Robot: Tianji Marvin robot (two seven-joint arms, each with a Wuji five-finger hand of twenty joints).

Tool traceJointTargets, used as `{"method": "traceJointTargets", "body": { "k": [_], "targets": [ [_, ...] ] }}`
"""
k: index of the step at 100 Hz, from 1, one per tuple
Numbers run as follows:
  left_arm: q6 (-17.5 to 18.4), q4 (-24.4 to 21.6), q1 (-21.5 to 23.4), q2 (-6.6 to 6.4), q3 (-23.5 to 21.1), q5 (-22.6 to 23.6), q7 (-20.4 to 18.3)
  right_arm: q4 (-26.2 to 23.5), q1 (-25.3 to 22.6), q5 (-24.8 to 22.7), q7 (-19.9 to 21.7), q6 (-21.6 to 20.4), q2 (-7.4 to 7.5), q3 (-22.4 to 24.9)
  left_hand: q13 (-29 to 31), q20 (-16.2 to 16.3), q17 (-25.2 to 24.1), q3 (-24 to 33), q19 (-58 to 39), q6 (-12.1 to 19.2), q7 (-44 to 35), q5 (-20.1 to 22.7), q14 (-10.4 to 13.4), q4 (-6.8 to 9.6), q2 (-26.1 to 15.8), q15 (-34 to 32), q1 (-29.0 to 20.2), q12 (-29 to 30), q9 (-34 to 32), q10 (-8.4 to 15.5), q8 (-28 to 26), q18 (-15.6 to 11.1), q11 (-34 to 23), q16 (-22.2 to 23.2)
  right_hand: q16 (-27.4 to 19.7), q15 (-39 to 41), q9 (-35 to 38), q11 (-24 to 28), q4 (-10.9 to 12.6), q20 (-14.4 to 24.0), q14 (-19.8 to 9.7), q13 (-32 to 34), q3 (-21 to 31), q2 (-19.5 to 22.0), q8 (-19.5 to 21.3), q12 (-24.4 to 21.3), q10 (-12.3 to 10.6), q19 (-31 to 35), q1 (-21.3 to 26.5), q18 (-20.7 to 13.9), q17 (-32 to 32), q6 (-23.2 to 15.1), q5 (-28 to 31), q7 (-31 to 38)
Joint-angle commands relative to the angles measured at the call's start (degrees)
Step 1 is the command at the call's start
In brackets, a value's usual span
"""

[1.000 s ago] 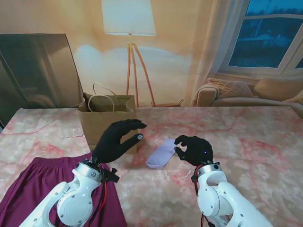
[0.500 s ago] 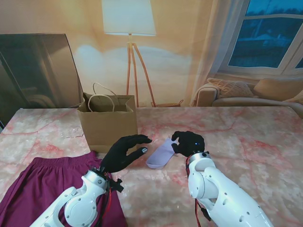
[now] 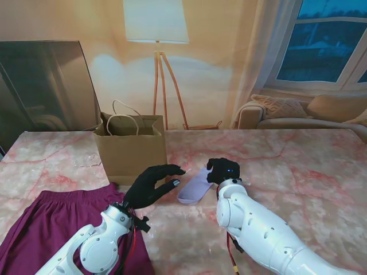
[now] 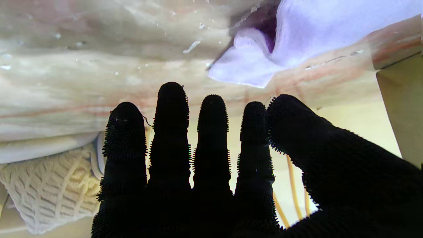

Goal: Fold the socks and the shorts into the kraft paper bag

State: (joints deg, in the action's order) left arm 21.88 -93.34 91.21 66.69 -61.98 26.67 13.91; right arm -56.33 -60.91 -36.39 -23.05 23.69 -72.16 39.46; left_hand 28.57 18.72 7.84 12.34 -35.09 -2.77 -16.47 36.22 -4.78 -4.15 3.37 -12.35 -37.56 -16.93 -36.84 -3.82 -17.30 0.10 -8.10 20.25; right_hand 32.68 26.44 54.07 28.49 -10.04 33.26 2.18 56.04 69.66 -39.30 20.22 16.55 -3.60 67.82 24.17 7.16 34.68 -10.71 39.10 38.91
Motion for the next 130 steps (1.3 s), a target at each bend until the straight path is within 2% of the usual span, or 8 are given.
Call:
{"method": "traceJointTargets", "body": {
  "k": [1, 22, 45, 55, 73, 96, 107, 130],
  "targets": [
    [0.1, 0.0, 0.0, 0.19, 0.1, 0.1, 0.4, 1.0, 1.0, 0.2, 0.4, -0.5, -0.95, -0.7, 0.2, -0.1, -0.3, 1.5, -0.8, 0.8, -0.7, 0.1, 1.5, 2.47, -0.8, -0.9, -0.2, 0.3, -0.9, -0.1, -0.1, -1.9, -0.7, -0.3, 1.7, 2.0, -2.7, 1.0, 1.2, 1.9, -1.0, 0.3, 1.2, -2.0, 0.9, 0.2, 0.5, 2.5, -1.0, -0.5, -0.7, 0.4, -2.9, -0.8],
    [0.3, 0.2, 0.0, 0.31, 0.0, 0.1, 0.9, 7.0, 4.6, 3.1, -0.2, -0.9, -3.19, -3.8, 0.4, -0.1, -0.2, 2.2, -1.0, 1.1, -1.0, 0.3, 1.5, 2.38, -0.6, -1.0, 0.1, 0.3, -1.1, 0.0, -0.1, -1.9, -0.8, -0.4, 4.9, 6.5, -4.9, 3.3, 0.9, 2.4, -1.7, -1.0, 1.4, -2.9, 0.5, 1.3, 0.2, 2.3, -1.3, -0.9, -1.4, 2.1, -7.3, -2.4],
    [0.2, 0.2, 0.1, 0.33, -0.4, 0.1, 1.0, 11.5, 8.2, 4.8, 0.9, -0.4, -5.09, -7.3, 0.7, 0.0, -0.1, 2.7, -1.1, 1.3, -1.7, 0.8, 1.6, 2.29, -0.4, -1.2, 0.2, 0.3, -1.4, 0.0, -0.4, -1.9, -0.9, -0.4, 11.7, 17.0, -5.8, 15.5, 0.9, 3.5, -2.9, -2.2, 2.0, -2.9, -2.3, 12.0, -2.6, 3.8, -1.1, -1.2, -1.2, 4.2, -11.5, -2.2],
    [0.0, 0.1, 0.2, 0.34, -0.6, 0.1, 1.1, 13.9, 9.6, 5.8, 1.4, -0.3, -6.08, -8.7, 0.8, 0.0, 0.0, 3.0, -1.2, 1.6, -2.1, 1.1, 1.5, 2.27, -0.3, -1.3, 0.2, 0.2, -1.6, 0.0, -0.5, -1.8, -1.0, -0.4, 15.4, 22.6, -5.2, 19.4, -5.4, 4.3, -3.2, -2.2, 1.3, -4.1, -3.5, 19.5, -3.7, 5.2, 0.5, -0.8, -1.1, 4.7, -11.8, -1.5],
    [0.1, 0.2, 0.3, 0.25, -0.9, -0.2, 0.6, 17.9, 11.6, 7.7, 2.8, 0.5, -7.77, -10.7, 0.9, 0.1, 0.1, 3.3, -1.4, 1.9, -2.5, 1.3, 1.6, 2.21, -0.2, -1.4, 0.3, 0.2, -1.8, 0.1, -0.7, -1.8, -1.0, -0.4, 19.7, 29.5, -3.9, 24.7, -8.0, 5.0, -3.6, -1.9, 0.9, -4.5, -4.4, 27.8, -5.3, 7.0, 1.7, 0.0, -1.1, 5.3, -11.2, -1.0],
    [0.3, -0.2, 1.0, 0.18, -1.5, -0.1, 0.6, 21.0, 12.5, 9.1, 4.5, 2.4, -8.99, -12.1, 1.1, 0.2, 0.2, 3.6, -1.6, 2.3, -3.2, 2.0, 1.7, 2.18, -0.2, -1.5, 0.4, 0.2, -2.0, 0.3, -0.9, -1.6, -1.1, -0.4, 24.9, 32.3, -7.6, 27.4, -7.4, 7.7, -3.2, -8.4, 0.9, -7.0, 0.6, 39.3, -5.0, 5.5, 1.0, 1.2, -7.4, -4.7, 1.8, 8.3],
    [0.4, -0.3, 1.1, 0.19, -1.7, -0.1, 0.7, 23.1, 12.4, 9.3, 2.0, 2.1, -9.81, -11.8, 1.4, 0.2, 0.3, 3.7, -1.6, 2.8, -4.0, 3.1, 1.9, 2.16, -0.1, -1.5, 0.5, 0.3, -2.4, 0.6, -1.2, -1.5, -1.1, -0.4, 22.1, 27.3, -14.3, 23.9, -10.7, 8.1, -2.4, -13.8, -0.9, -10.5, 8.4, 34.1, -3.4, 5.5, 2.2, 0.0, -8.4, -14.4, 8.2, 21.1],
    [0.3, -0.4, 1.3, 0.15, -1.9, -0.2, 0.5, 21.1, 11.0, 9.4, 2.4, 0.4, -8.2, -9.9, 1.3, 0.1, 0.2, 3.9, -1.5, 2.8, -4.6, 3.6, 1.9, 2.17, -0.1, -1.5, 0.6, 0.4, -2.4, 0.5, -1.4, -1.3, -1.2, -0.6, 0.9, 3.3, -12.0, 8.4, -12.0, 5.0, 0.4, -10.6, -0.3, -14.5, 19.8, 9.3, 1.2, 5.7, 1.7, -0.9, -2.9, -15.9, 8.6, 21.8]
  ]
}}
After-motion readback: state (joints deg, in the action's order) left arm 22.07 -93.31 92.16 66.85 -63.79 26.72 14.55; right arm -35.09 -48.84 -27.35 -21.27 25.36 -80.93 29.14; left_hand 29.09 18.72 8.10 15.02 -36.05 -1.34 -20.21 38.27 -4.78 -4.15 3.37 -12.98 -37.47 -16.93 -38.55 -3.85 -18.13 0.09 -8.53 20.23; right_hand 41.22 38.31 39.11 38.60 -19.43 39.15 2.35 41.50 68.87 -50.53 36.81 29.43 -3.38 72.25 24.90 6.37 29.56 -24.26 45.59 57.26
